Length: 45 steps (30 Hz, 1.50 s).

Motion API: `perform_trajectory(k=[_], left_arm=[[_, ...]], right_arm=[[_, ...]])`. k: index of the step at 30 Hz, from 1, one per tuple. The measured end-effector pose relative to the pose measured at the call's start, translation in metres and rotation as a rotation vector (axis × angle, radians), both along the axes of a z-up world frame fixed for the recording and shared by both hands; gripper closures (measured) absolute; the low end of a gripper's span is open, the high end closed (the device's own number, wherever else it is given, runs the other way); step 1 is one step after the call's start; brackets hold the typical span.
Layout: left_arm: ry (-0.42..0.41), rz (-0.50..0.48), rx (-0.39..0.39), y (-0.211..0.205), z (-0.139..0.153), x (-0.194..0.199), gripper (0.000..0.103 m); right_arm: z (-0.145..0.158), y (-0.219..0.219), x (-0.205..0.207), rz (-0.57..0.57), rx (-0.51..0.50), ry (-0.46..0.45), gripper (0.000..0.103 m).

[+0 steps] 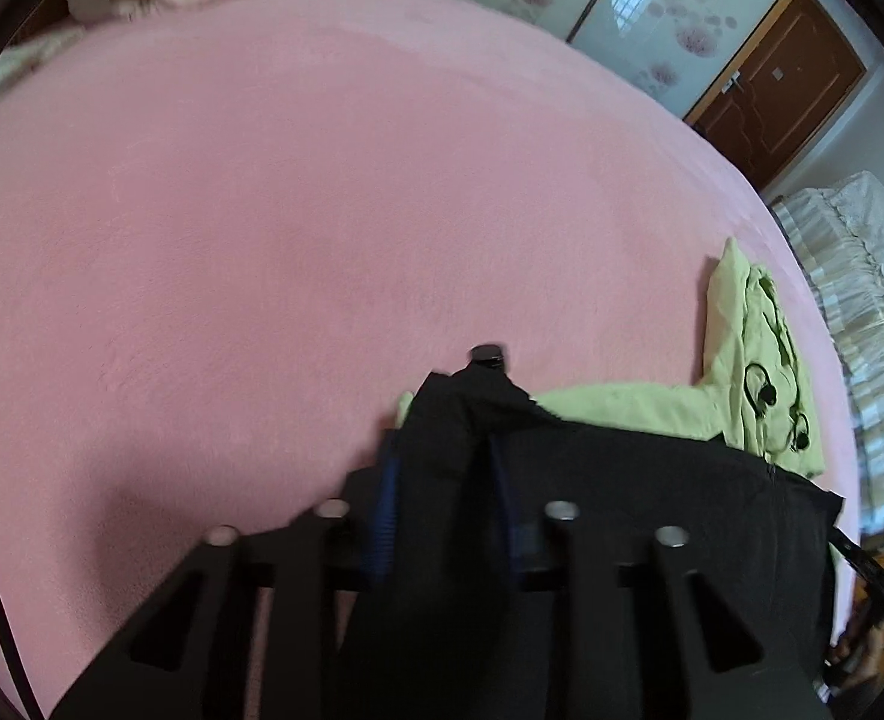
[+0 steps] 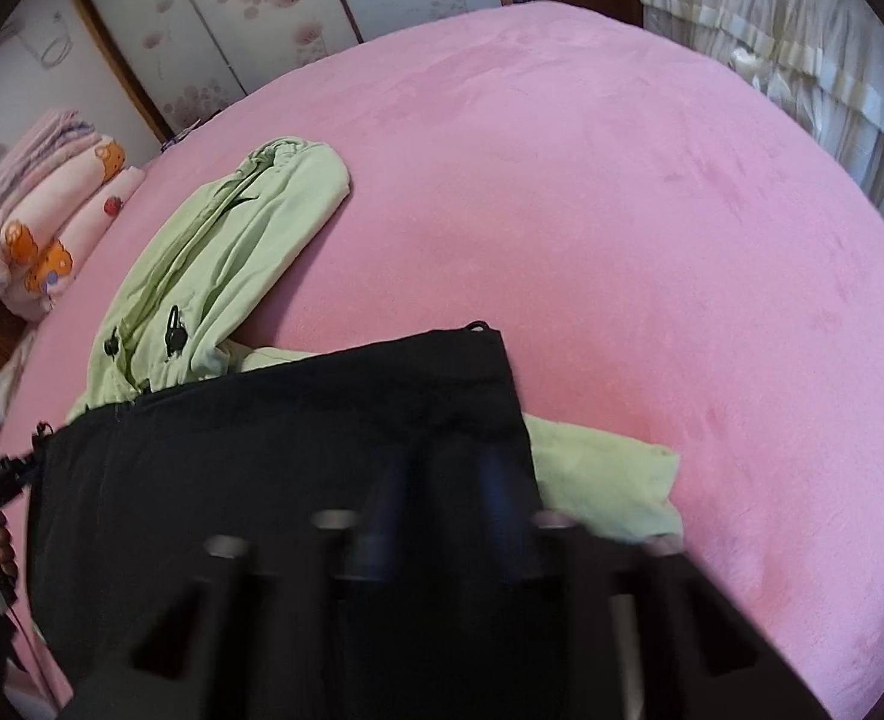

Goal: Fold large clothes
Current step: 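Lift the black hem with both tools and fold it toward the hood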

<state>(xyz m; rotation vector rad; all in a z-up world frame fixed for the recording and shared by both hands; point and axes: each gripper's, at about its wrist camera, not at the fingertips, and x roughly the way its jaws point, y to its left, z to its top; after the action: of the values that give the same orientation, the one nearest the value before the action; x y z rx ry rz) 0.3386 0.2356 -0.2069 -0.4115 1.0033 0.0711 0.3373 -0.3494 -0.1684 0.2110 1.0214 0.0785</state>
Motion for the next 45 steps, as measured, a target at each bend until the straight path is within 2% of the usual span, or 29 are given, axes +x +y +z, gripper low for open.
perform_trajectory(k=[2,4,12,14,18,21,22,23,26,30,31,32,34,40,43,45], left_arm=[[-0.033,-0.009,0.056,-0.012,0.008,-0.003,0.092],[-0.072,-0.021,0.102,-0.023,0.017,-0.007,0.095],[-0.143,-0.039,0.115,-0.031,0.055,-0.019,0.097],[-0.134,-0.040,0.126,-0.030,0.055,-0.019,0.096],[-0.124,-0.013,0.107,-0.027,0.052,-0.020,0.096],[-0.118,-0.013,0.119,-0.028,0.051,-0.019,0.096],[-0.116,-0.016,0.123,-0.028,0.051,-0.019,0.096],[-0.114,-0.018,0.128,-0.029,0.051,-0.018,0.096],[-0.105,-0.017,0.128,-0.028,0.048,-0.017,0.096],[-0.096,0.000,0.117,-0.024,0.045,-0.016,0.096],[-0.097,0.004,0.117,-0.024,0.045,-0.017,0.096],[-0.101,0.006,0.116,-0.023,0.046,-0.018,0.096],[-0.112,-0.001,0.121,-0.025,0.049,-0.020,0.096],[-0.145,-0.047,0.128,-0.035,0.060,-0.019,0.096],[-0.157,-0.067,0.136,-0.045,0.059,-0.011,0.096],[-0.146,-0.071,0.147,-0.050,0.051,-0.003,0.096]], right_arm=[[0.005,0.001,-0.007,-0.001,-0.019,-0.031,0.102],[0.015,0.002,-0.019,-0.007,-0.030,-0.083,0.103],[0.057,-0.021,-0.063,-0.084,0.014,-0.210,0.103],[0.057,-0.024,-0.058,-0.068,0.003,-0.176,0.103],[0.038,-0.026,-0.031,-0.058,0.045,-0.074,0.101],[0.018,-0.028,-0.011,-0.074,0.082,-0.022,0.086],[0.011,-0.031,-0.004,-0.079,0.101,-0.004,0.076],[0.006,-0.032,0.000,-0.082,0.106,0.003,0.071],[-0.004,-0.034,0.011,-0.065,0.135,0.017,0.066],[-0.011,-0.030,0.022,-0.026,0.174,0.025,0.068],[-0.009,-0.025,0.023,-0.002,0.164,0.018,0.086],[-0.006,-0.021,0.021,0.014,0.129,0.005,0.094],[0.007,-0.011,0.011,0.035,0.066,-0.050,0.096],[0.063,-0.016,-0.045,-0.052,0.100,-0.240,0.096],[0.075,-0.018,-0.059,-0.081,0.056,-0.279,0.096],[0.073,-0.018,-0.057,-0.099,0.000,-0.277,0.096]])
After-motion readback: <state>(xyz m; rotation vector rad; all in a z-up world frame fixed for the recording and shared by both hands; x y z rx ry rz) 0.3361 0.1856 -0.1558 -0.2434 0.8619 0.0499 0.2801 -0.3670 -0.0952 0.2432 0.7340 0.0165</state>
